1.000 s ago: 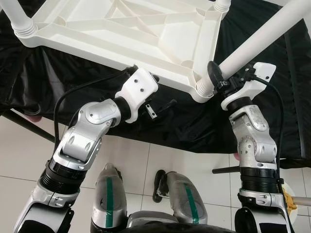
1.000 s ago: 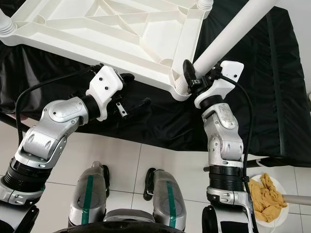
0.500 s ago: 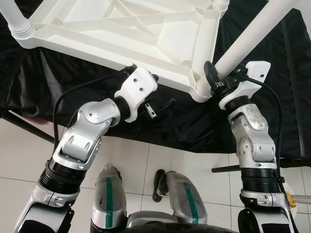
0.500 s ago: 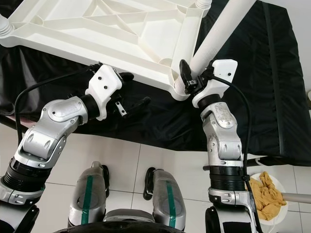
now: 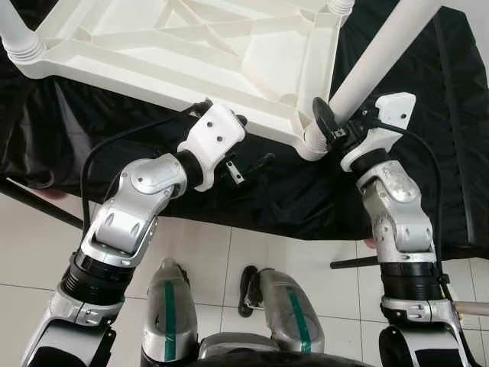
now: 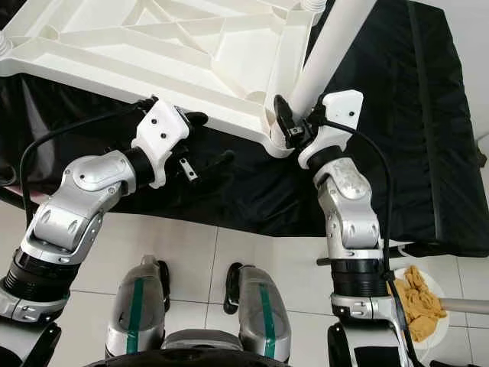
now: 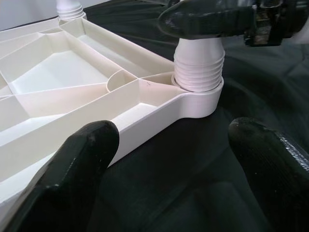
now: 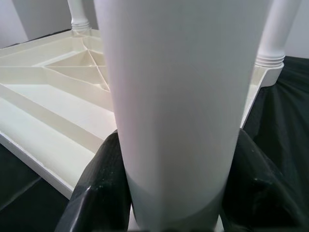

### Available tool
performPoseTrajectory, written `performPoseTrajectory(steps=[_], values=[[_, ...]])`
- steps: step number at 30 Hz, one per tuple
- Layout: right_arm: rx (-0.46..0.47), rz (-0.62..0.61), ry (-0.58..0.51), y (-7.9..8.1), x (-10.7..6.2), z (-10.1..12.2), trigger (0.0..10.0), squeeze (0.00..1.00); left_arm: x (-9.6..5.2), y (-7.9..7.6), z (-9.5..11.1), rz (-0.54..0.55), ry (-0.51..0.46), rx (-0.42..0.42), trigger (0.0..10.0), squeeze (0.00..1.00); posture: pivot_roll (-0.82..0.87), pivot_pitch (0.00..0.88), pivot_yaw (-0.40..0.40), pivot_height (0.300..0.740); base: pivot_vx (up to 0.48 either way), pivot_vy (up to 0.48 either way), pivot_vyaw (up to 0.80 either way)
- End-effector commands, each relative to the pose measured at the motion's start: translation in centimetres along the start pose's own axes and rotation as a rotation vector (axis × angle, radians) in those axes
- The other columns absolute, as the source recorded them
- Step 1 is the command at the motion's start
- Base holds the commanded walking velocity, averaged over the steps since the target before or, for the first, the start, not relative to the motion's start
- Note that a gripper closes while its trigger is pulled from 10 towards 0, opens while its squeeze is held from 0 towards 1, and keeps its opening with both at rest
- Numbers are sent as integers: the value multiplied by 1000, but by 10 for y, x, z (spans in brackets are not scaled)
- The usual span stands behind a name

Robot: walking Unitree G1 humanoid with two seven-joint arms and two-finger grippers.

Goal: Building children table

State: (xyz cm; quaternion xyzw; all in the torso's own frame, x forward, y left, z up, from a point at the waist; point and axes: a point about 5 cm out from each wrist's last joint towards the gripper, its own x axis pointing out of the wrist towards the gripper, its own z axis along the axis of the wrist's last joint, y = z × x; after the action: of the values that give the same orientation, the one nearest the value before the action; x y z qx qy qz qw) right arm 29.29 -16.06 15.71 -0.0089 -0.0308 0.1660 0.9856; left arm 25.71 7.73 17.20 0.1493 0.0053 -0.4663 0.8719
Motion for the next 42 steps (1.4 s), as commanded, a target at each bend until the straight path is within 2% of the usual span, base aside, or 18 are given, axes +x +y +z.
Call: performPoseTrajectory(steps=[1, 5, 9, 14, 19, 20, 21, 23, 24, 25, 27, 28, 30, 31, 32, 33, 37, 42], values=[[45, -25, 220, -10, -7, -39, 10000, 0, 1, 2, 1, 21, -4, 10, 10000, 0, 108, 117, -99, 740, 0, 0, 0], [-19, 0, 199, -14, -4, -34, 10000, 0, 1, 2, 2, 21, -6, 12, 10000, 0, 109, 118, -101, 740, 0, 0, 0], [-105, 46, 173, -8, -7, -35, 10000, 0, 0, 3, 2, 28, -7, 13, 10000, 0, 116, 119, -104, 740, 0, 0, 0], [-123, 46, 151, -3, -14, -41, 10000, 0, -1, 3, 2, 34, -7, 12, 10000, 0, 117, 119, -104, 740, 0, 0, 0], [-84, 23, 143, -4, -18, -43, 10000, 0, -1, 3, 2, 35, -7, 13, 10000, 0, 115, 117, -102, 740, 0, 0, 0], [-36, -7, 139, -8, -20, -45, 10000, 0, -1, 3, 3, 35, -8, 15, 10000, 0, 113, 118, -98, 740, 0, 0, 0], [-36, -7, 139, -8, -20, -45, 10000, 0, -1, 3, 3, 35, -8, 15, 10000, 0, 113, 118, -98, 740, 0, 0, 0], [68, -90, 143, -19, -24, -51, 10000, 0, -1, 3, 3, 31, -8, 16, 10000, 0, 111, 120, -94, 740, 0, 0, 0], [68, -90, 143, -19, -24, -51, 10000, 0, -1, 3, 3, 31, -8, 16, 10000, 0, 111, 120, -94, 740, 0, 0, 0], [114, -129, 141, -25, -26, -53, 10000, 0, -1, 3, 3, 29, -8, 18, 10000, 0, 109, 120, -93, 740, 0, 0, 0], [114, -129, 141, -25, -26, -53, 10000, 0, -1, 3, 3, 29, -8, 18, 10000, 0, 109, 120, -93, 740, 0, 0, 0], [172, -172, 137, -30, -30, -56, 10000, 0, -1, 4, 3, 26, -8, 19, 10000, 0, 110, 119, -90, 740, 0, 0, 0], [172, -172, 137, -30, -30, -56, 10000, 0, -1, 4, 3, 26, -8, 19, 10000, 0, 110, 119, -90, 740, 0, 0, 0], [218, -194, 116, -33, -33, -58, 10000, 0, 0, 4, 4, 25, -9, 20, 10000, 0, 110, 119, -90, 740, 0, 0, 0], [218, -194, 116, -33, -33, -58, 10000, 0, 0, 4, 4, 25, -9, 20, 10000, 0, 110, 119, -90, 740, 0, 0, 0], [283, -214, 105, -34, -36, -60, 10000, 0, -1, 4, 4, 25, -8, 22, 10000, 0, 110, 119, -90, 740, 0, 0, 0], [297, -228, 95, -35, -39, -62, 10000, 0, -1, 4, 4, 24, -8, 22, 10000, 0, 109, 119, -90, 740, 0, 0, 0], [237, -222, 135, -34, -45, -72, 10000, 0, 0, 3, 4, 22, -9, 22, 10000, 0, 110, 117, -90, 740, 0, 0, 0]])
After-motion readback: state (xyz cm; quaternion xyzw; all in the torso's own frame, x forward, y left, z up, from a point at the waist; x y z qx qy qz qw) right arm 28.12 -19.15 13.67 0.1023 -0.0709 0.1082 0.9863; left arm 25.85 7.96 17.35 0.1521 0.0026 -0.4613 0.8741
